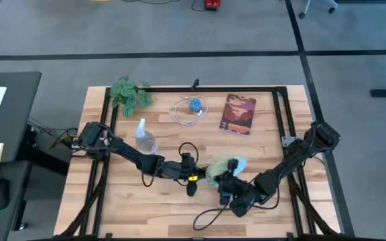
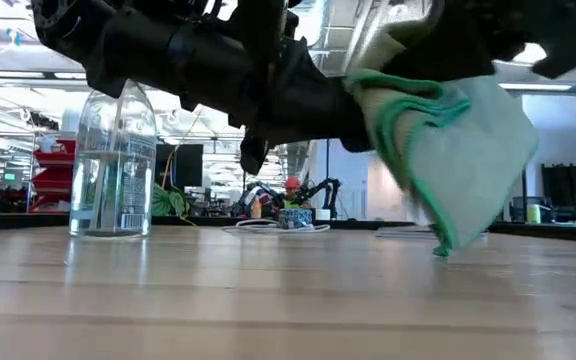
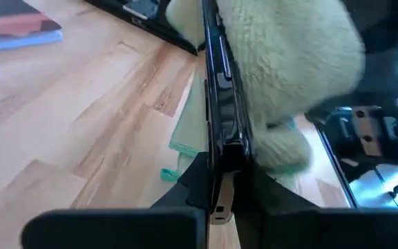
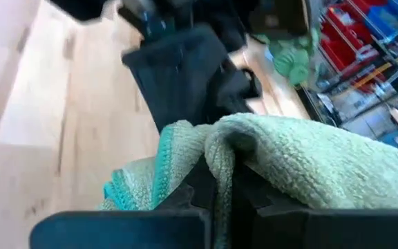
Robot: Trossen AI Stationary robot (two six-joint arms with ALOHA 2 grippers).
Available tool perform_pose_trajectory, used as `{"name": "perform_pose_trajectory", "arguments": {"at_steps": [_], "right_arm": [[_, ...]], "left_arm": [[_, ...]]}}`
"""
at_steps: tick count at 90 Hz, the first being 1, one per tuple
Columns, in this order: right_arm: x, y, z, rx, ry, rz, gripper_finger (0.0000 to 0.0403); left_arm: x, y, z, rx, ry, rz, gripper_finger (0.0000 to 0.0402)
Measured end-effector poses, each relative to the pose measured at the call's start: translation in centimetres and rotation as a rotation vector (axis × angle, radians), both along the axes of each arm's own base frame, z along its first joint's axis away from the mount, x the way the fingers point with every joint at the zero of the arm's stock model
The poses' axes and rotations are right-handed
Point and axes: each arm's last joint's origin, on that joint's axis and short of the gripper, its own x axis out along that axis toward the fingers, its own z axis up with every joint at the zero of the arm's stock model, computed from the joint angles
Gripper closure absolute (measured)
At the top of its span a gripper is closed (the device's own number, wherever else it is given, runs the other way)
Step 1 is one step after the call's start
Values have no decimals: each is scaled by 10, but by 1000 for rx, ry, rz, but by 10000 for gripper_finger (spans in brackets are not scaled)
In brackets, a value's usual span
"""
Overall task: Apply microfiber cloth
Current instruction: Wipe the front of the black cellphone with the green microfiber cloth
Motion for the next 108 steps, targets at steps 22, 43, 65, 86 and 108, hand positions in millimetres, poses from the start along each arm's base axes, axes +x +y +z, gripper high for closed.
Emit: {"name": "perform_pose_trajectory", "arguments": {"at_steps": [22, 43, 65, 86, 108], "right_arm": [[-7, 1, 2, 37, -58, -55, 403], [14, 3, 17, 53, -149, 20, 403], [21, -3, 18, 95, -114, 93, 403], [-1, 3, 5, 88, -8, 36, 403], [-35, -1, 7, 103, 33, -83, 403]], "left_arm": [[0, 0, 0, 2, 4, -8, 392], [3, -3, 5, 16, -10, -35, 392], [3, -3, 4, 20, -4, -35, 392], [2, -4, 5, 39, -4, -31, 392], [2, -5, 8, 44, -16, -19, 392]]}}
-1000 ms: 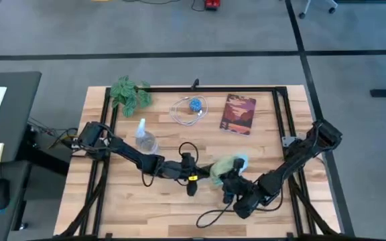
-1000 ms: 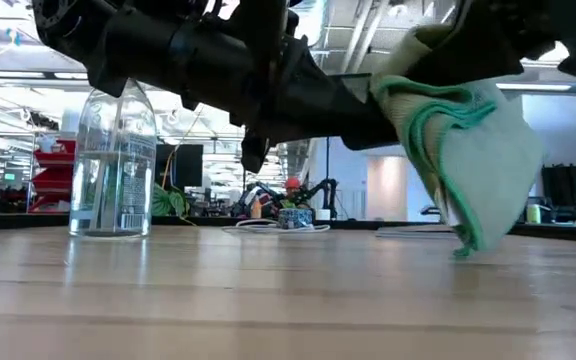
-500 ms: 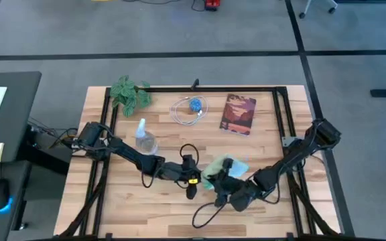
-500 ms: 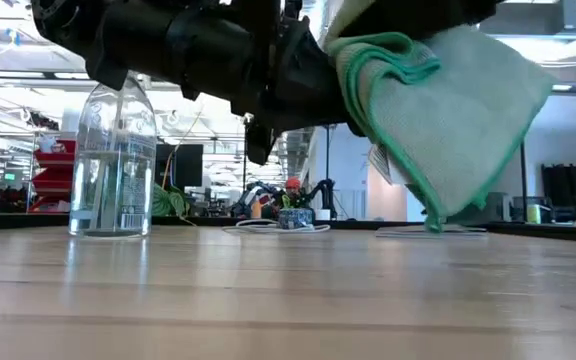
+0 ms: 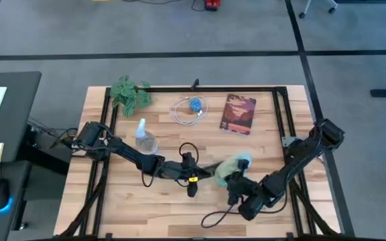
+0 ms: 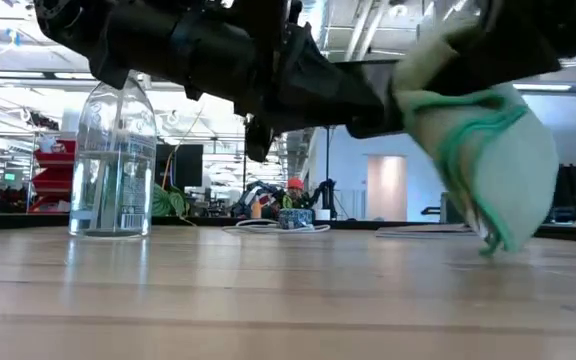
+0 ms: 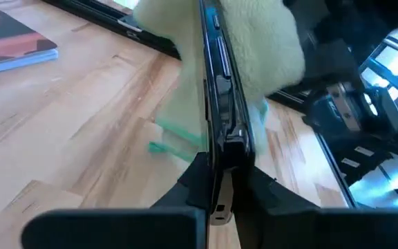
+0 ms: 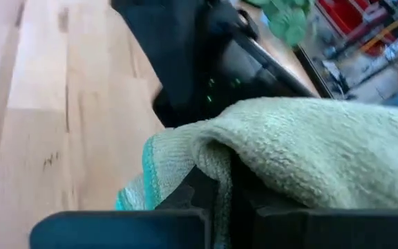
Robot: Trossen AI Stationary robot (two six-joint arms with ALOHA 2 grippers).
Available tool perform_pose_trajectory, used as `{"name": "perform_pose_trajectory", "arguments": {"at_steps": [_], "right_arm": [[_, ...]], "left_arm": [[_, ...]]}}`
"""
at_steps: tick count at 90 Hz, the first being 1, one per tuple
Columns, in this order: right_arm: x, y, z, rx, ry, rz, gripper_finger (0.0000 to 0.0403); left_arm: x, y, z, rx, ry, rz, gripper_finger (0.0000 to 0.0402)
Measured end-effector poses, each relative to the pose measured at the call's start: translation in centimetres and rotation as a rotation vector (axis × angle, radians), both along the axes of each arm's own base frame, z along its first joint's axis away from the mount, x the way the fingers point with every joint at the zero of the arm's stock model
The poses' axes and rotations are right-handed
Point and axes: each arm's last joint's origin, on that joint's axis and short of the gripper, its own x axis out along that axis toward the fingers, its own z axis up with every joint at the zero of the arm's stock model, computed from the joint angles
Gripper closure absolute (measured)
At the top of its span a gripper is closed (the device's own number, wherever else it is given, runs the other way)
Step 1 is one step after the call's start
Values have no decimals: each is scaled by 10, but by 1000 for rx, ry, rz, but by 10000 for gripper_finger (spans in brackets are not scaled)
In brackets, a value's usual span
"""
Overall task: Apply microfiber cloth
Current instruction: Wipe the front of the black cellphone with the green microfiber cloth
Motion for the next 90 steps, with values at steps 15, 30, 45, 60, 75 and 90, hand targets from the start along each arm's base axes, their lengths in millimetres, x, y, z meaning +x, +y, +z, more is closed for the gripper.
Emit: {"name": "perform_pose_trajectory", "arguments": {"at_steps": [15, 30, 45, 60, 75, 90], "right_arm": [[-16, -6, 13, 19, -1, -26, 403], [-22, -8, 20, 36, -14, -33, 403], [-22, -1, 18, 180, 50, 11, 403], [-18, 3, 5, 372, 239, 62, 403], [-6, -5, 3, 567, 420, 158, 403], [20, -8, -3, 601, 418, 364, 401]], "left_arm": [[0, -1, 0, 0, -1, -5, 392], [0, -1, 0, 1, -1, -4, 392], [-1, -1, -2, 16, 17, -12, 392], [-6, 2, 4, 65, 62, 32, 392], [-16, 8, 17, 143, 134, 113, 392], [-25, 12, 32, 188, 155, 171, 392]]}}
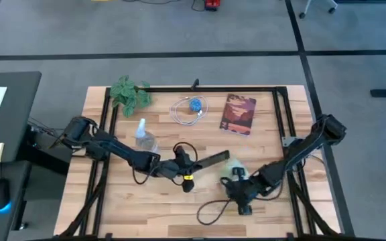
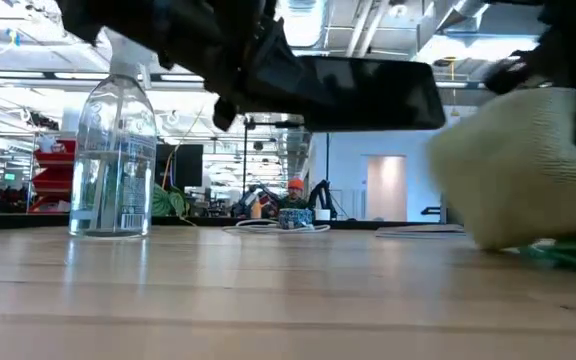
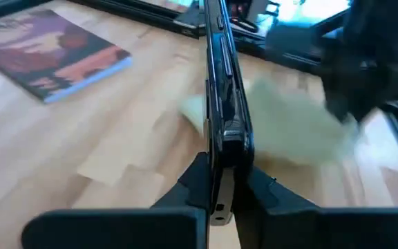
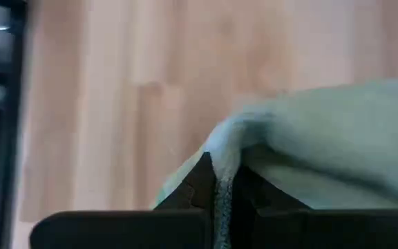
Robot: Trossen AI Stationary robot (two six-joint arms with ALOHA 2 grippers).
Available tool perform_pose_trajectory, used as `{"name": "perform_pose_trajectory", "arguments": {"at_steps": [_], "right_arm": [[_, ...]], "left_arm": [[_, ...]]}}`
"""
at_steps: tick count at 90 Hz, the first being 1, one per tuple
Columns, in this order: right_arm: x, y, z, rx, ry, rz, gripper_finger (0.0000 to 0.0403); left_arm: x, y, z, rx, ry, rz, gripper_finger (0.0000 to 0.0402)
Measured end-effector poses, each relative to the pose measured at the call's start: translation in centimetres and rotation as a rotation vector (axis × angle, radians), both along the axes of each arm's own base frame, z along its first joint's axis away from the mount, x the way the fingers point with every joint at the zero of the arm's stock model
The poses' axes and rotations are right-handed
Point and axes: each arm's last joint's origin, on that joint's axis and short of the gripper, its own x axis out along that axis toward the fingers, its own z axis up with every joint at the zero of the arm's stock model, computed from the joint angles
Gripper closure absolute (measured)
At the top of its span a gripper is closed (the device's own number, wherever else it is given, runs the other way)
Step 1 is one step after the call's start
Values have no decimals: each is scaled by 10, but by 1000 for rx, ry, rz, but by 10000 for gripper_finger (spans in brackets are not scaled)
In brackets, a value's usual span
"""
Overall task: Apply microfiber cloth
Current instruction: Wipe the front of the black cellphone with the green microfiber cloth
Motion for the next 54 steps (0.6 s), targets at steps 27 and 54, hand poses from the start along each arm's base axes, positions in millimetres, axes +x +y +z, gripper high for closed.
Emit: {"name": "perform_pose_trajectory", "arguments": {"at_steps": [27, 54], "right_arm": [[23, 19, 18, -101, -18, 244, 297], [26, 46, 55, 44, -139, 188, 123]], "left_arm": [[-3, 1, 2, 27, 25, 13, 392], [-5, 0, 0, 43, 38, 28, 392]]}}
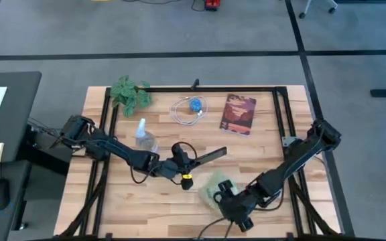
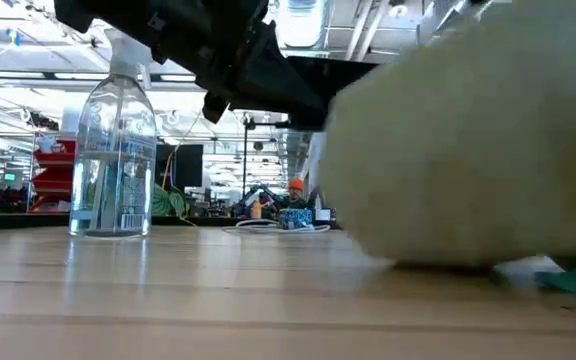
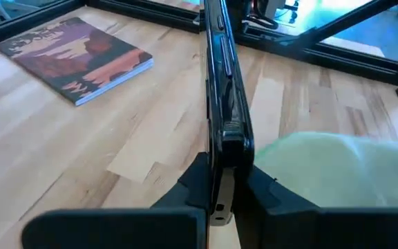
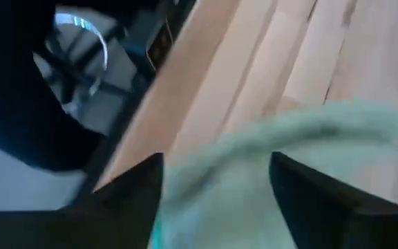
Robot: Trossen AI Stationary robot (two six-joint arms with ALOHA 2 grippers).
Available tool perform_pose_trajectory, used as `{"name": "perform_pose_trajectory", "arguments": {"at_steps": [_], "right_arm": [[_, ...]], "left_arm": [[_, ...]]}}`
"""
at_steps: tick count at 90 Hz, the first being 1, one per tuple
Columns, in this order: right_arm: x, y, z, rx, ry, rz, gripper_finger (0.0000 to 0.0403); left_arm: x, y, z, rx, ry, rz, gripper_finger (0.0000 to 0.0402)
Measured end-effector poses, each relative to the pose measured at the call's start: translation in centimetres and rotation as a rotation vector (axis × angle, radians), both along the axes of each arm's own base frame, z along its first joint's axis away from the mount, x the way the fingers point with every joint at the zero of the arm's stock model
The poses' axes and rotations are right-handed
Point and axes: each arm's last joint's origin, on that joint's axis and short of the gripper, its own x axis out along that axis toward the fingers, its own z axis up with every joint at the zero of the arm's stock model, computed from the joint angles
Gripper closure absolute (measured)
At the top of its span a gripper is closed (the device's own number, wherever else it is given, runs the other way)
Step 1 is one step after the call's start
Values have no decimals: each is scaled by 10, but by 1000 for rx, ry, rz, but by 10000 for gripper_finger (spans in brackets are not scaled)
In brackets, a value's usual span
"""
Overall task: Apply microfiber cloth
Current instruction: Wipe the front of the black cellphone with the green microfiber cloth
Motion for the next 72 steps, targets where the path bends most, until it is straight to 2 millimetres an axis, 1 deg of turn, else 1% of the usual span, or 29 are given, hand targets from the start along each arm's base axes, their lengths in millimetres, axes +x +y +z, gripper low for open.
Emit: {"name": "perform_pose_trajectory", "arguments": {"at_steps": [8, 16, 26, 34, 43, 49, 59, 67, 72], "right_arm": [[-5, 2, -6, 53, 48, -91, 106], [-9, 2, -15, 82, 75, -236, 102], [-12, 2, -25, 125, 27, -449, 101], [-8, 8, -37, 127, -32, -556, 101], [0, 17, -57, 91, -73, -595, 101], [7, 24, -71, 59, -71, -600, 101], [16, 31, -102, -16, -34, -612, 103], [21, 35, -121, -62, -3, -626, 118], [22, 36, -128, -71, 3, -656, 136]], "left_arm": [[0, -1, 0, 5, 3, -5, 392], [-1, -4, 0, 6, 3, -12, 392], [-3, -8, 0, 17, 1, -6, 391], [-5, -11, 0, 23, 1, -8, 389], [-6, -13, -1, 29, 6, -9, 390], [-6, -14, -2, 27, 13, -7, 390], [-7, -13, -3, 22, 24, 4, 390], [-7, -13, -4, 16, 30, 12, 390], [-8, -13, -4, 19, 31, 17, 390]]}}
